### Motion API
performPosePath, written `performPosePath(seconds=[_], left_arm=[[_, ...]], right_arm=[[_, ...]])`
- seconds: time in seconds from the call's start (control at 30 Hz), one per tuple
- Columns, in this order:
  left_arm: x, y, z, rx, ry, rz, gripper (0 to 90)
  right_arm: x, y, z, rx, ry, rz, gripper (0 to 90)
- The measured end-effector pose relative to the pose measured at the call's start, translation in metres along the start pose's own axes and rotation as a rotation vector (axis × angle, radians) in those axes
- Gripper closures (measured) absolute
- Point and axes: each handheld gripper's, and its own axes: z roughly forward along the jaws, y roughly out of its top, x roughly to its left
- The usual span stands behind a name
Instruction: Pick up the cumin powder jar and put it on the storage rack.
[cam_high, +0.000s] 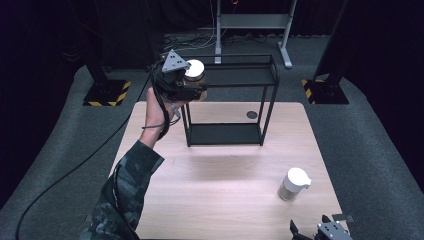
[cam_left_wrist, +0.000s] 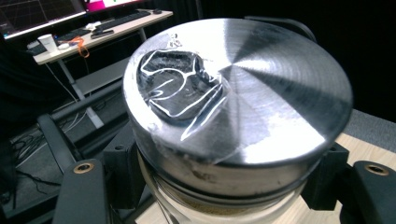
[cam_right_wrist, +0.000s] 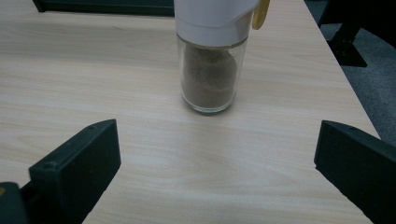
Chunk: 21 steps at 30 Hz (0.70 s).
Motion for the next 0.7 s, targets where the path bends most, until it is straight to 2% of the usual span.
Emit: performPosePath(seconds=[0.4,0.7], left_arm=[[0.009,0.020,0.009,0.011,0.027,-0.020,30.7],[0.024,0.031,0.023,0.045,0.054,-0.066,30.6]], right_arm=[[-0.001,-0.001,0.000,0.000,-0.001,0.003,0.0],[0.001,0.000,0.003,0.004,0.013,-0.006,0.0]])
